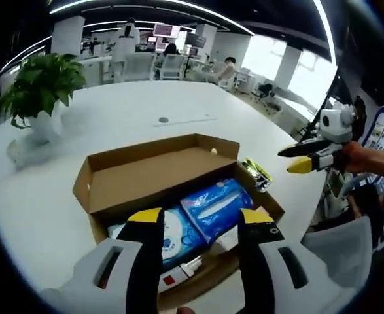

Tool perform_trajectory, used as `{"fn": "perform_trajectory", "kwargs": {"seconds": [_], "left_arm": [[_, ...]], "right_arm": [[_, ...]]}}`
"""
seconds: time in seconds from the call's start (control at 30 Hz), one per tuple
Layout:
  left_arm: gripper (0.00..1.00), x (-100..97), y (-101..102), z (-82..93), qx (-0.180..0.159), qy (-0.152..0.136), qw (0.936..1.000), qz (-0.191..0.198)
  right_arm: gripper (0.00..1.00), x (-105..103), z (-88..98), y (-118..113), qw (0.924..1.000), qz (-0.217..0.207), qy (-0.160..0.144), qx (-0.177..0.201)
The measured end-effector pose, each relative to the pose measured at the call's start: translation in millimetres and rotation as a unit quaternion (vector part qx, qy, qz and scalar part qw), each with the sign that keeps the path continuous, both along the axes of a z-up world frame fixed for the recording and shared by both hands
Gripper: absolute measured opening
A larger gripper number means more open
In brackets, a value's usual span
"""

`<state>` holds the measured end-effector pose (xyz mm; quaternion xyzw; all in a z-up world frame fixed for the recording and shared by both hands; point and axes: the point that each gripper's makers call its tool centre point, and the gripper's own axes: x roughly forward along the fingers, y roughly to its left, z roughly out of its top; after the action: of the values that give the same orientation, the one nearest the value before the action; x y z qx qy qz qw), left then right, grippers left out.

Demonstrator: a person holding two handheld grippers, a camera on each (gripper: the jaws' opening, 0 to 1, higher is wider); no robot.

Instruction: Operate the shoe box by opening the lid, removing the specified soft item, and placing it in the target area until the item is outside and the box remains undamaged.

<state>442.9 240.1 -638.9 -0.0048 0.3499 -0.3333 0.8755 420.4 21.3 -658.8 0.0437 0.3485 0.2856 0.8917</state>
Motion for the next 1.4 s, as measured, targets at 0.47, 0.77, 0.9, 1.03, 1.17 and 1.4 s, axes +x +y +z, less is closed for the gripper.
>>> {"fn": "perform_trajectory", "kwargs": {"seconds": [0.47,0.77,0.9,1.03,1.17,1.4], "left_arm": [[0.49,-3.6,37,4.3,-0.010,-0.007,0.9997,0.021],[0.51,-3.1,60,2.8,-0.023,-0.002,0.9991,0.037],[0.52,-2.5,69,2.2,-0.022,-0.004,0.9989,0.040],[0.53,-2.9,74,2.1,-0.024,-0.006,0.9990,0.038],[0.57,-5.2,77,1.3,-0.026,-0.011,0.9993,0.025],[0.58,-13.9,85,-6.6,-0.019,-0.010,0.9996,0.019]], "right_arm": [[0.55,-7,7.0,31,0.9998,0.010,-0.003,0.015],[0.59,-15,1.0,47,0.9996,0.027,-0.005,0.009],[0.61,-18,2.2,55,0.9994,0.032,-0.005,0.015],[0.61,-19,3.9,60,0.9993,0.032,-0.007,0.018],[0.63,-21,5.2,65,0.9992,0.032,-0.007,0.021],[0.65,-25,4.7,73,0.9989,0.033,-0.006,0.032]]}}
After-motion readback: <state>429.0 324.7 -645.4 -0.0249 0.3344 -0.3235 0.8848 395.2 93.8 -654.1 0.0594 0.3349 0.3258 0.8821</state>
